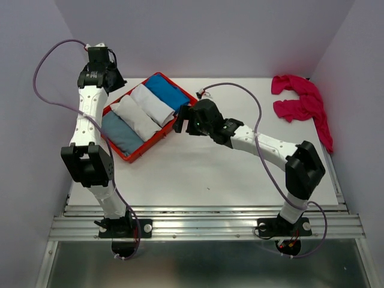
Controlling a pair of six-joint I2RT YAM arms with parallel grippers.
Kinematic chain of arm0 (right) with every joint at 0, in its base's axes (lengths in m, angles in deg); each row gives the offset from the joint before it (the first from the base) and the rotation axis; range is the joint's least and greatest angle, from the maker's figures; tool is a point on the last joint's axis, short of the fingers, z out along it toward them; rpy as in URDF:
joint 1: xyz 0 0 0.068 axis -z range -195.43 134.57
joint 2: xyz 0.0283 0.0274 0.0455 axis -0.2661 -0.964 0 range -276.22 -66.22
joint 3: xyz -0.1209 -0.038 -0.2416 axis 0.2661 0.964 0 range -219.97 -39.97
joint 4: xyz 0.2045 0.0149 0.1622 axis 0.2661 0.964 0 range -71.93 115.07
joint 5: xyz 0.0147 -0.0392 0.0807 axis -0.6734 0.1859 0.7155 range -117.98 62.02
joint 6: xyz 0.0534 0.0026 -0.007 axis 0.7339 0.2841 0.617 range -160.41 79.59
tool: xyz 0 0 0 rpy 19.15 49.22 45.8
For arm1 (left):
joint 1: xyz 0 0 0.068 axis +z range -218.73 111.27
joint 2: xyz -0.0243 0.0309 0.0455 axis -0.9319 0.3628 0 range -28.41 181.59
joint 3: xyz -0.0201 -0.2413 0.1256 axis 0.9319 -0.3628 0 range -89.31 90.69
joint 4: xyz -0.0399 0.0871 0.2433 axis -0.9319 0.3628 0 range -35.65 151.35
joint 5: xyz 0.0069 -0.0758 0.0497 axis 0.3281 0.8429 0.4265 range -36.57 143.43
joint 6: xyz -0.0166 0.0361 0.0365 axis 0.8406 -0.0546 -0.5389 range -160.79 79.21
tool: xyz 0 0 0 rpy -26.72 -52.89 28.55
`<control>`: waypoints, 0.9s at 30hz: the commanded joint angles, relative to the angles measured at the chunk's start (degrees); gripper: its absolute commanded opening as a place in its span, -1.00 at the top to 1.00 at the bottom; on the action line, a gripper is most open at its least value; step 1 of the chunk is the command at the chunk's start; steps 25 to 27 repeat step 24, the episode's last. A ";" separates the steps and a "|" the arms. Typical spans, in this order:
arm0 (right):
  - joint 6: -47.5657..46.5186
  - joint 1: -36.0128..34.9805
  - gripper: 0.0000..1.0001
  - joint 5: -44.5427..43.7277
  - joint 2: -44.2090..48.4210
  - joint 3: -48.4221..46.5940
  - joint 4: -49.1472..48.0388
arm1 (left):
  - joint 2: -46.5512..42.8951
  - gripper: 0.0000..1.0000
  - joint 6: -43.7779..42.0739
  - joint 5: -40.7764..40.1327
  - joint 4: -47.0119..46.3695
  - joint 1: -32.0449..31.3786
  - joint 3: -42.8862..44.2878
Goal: Roll the t-shirts
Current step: Reset both arms
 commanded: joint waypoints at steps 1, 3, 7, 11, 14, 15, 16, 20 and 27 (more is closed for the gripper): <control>-6.15 0.25 -0.99 -11.12 7.25 -0.05 10.75 | -10.91 0.66 -0.88 4.84 -3.52 -2.63 -7.45; -7.48 0.25 -1.00 -19.55 9.11 0.21 15.32 | -15.13 0.48 -1.32 5.64 -4.84 -4.99 -10.45; -5.99 0.25 -1.00 -35.99 14.38 3.63 27.35 | -21.81 0.23 -2.64 4.15 -5.81 -8.95 -19.22; -3.53 0.25 -1.00 -46.97 18.25 6.63 35.55 | -28.40 -0.07 -0.89 5.27 -9.14 -12.64 -26.45; -0.46 0.25 -1.00 -48.50 21.41 9.96 38.99 | -34.02 -0.18 0.95 6.07 -12.12 -15.37 -31.99; 0.42 0.25 -1.00 -48.41 22.90 10.84 39.95 | -34.91 -0.21 1.40 5.99 -12.66 -16.51 -33.22; 1.21 0.25 -1.00 -48.32 23.61 12.24 40.31 | -35.62 -0.21 1.92 5.81 -13.19 -16.87 -35.49; 8.58 0.25 -1.00 -46.57 25.90 13.75 43.91 | -37.47 -0.21 3.24 6.51 -14.07 -17.92 -38.59; 10.97 0.25 -1.00 -45.95 26.78 16.12 44.00 | -37.38 -0.21 3.77 6.60 -14.16 -18.71 -40.44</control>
